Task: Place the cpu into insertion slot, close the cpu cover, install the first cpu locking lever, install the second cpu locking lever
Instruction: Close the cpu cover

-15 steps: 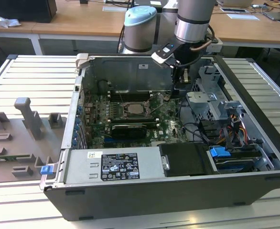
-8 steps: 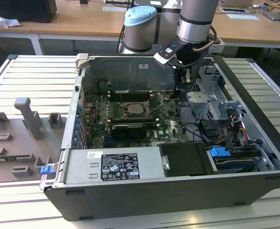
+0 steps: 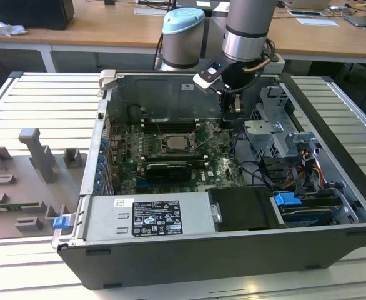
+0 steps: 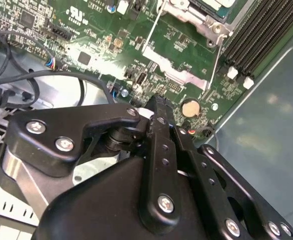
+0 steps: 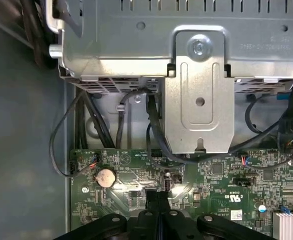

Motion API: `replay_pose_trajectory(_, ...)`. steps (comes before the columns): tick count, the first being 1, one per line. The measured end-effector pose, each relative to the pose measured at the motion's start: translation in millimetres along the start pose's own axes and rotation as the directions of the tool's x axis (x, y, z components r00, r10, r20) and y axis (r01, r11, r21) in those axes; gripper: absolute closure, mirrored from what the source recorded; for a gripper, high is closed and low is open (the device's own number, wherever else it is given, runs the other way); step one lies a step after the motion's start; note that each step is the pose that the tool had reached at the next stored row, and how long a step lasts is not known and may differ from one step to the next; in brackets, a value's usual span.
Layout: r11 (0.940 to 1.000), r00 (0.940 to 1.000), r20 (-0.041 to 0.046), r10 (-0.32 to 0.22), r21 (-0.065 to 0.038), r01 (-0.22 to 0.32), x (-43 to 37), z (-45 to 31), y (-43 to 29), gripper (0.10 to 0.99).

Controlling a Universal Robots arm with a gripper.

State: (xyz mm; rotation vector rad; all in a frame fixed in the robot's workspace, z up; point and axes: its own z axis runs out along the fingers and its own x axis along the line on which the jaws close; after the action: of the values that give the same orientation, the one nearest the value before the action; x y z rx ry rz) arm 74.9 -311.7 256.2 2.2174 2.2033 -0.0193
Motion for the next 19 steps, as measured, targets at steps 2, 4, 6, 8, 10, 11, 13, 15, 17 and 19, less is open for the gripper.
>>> replay_pose_trajectory(2,1.0,1.0,0.0001,-0.001,0.0,0.001,-0.1,0.7,-0.6,0.98)
replay_pose_trajectory(4,1.0,1.0,0.0,-0.002,0.0,0.002,-0.1,0.8,-1.2,0.98)
replay_pose_trajectory(6,1.0,1.0,0.0,-0.002,0.0,0.002,-0.1,0.9,-2.3,0.98)
replay_pose_trajectory(8,1.0,1.0,0.0,-0.002,0.0,0.002,-0.2,0.9,-3.7,0.98)
replay_pose_trajectory(10,1.0,1.0,-0.0001,-0.002,0.0,0.002,-0.2,0.9,-5.2,0.98)
replay_pose_trajectory(11,1.0,1.0,-0.0001,-0.002,0.0,0.002,-0.2,1.0,-6.3,0.98)
replay_pose_trajectory(13,1.0,1.0,-0.0003,-0.002,0.0,0.002,-0.2,1.5,-8.8,0.98)
replay_pose_trajectory(15,1.0,1.0,-0.0001,-0.002,0.0,0.002,-0.2,1.8,-11.7,0.98)
replay_pose_trajectory(17,1.0,1.0,-0.0001,-0.003,0.0,0.003,-0.3,1.9,-16.9,0.98)
replay_pose_trajectory(19,1.0,1.0,-0.0002,-0.003,0.0,0.003,-0.3,1.8,-23.3,0.98)
